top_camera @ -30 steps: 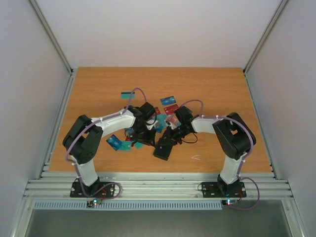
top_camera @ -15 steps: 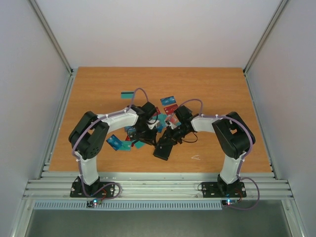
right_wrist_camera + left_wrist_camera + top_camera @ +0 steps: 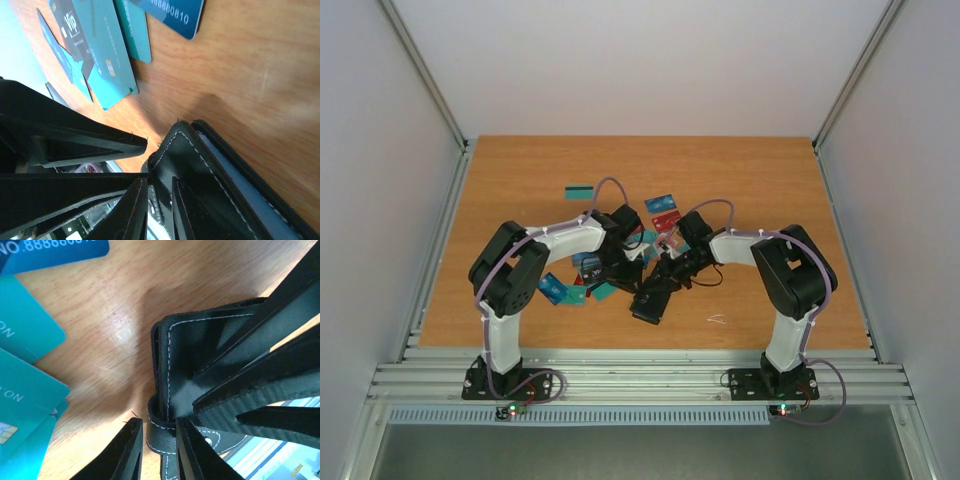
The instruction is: Put the credit cards into the card holder
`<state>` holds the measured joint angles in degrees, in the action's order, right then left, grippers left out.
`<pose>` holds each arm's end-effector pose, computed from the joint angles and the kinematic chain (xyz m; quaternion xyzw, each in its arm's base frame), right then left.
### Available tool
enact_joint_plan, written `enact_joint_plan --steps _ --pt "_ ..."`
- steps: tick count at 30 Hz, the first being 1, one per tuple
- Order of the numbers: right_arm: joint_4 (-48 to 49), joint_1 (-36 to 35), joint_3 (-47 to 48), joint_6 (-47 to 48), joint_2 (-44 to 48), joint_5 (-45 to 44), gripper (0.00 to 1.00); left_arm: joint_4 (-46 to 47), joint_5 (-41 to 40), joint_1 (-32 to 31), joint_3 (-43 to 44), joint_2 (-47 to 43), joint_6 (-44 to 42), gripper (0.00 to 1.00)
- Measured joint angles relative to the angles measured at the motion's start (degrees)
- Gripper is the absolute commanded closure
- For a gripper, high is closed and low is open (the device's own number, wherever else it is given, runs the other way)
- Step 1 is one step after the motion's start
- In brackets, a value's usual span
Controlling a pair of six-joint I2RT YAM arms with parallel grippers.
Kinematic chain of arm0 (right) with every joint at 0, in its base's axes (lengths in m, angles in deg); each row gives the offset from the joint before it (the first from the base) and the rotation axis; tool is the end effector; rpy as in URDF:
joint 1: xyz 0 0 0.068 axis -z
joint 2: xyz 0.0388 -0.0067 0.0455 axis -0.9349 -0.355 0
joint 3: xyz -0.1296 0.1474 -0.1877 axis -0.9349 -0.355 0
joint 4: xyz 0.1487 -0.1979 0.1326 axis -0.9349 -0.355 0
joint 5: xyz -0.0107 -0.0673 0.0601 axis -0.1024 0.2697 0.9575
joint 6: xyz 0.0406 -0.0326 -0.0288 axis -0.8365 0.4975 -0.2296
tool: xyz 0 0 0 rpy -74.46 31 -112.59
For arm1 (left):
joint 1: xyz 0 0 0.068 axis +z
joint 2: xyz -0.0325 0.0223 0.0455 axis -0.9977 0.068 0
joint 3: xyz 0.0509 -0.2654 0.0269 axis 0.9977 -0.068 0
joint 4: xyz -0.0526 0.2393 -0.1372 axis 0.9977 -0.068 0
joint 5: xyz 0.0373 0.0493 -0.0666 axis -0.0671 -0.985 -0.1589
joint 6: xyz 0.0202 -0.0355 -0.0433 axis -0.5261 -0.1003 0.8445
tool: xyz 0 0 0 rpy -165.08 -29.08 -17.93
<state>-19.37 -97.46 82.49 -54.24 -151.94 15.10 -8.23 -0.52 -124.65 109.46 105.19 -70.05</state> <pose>0.2766 0.1877 0.0938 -0.2346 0.8576 0.4577 0.0033 0.2749 -0.2475 0.1283 -0.2299 -0.9356 0.2574 0.0743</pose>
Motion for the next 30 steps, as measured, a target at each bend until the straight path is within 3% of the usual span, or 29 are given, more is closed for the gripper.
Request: enact_joint_plan --steps 14,22,30 --pt "-1.42 0.98 2.40 0.13 -0.33 0.15 0.83 0.63 1.11 -1.18 0.74 2.03 3.87 0.83" --pt "-8.46 1.09 2.73 3.30 3.63 -1.16 0.74 0.90 1.51 -1.18 0.79 2.56 5.51 0.83" --pt "-9.25 0.87 1.01 3.85 6.86 -1.20 0.73 0.90 1.57 -1.18 0.85 2.58 6.49 0.84"
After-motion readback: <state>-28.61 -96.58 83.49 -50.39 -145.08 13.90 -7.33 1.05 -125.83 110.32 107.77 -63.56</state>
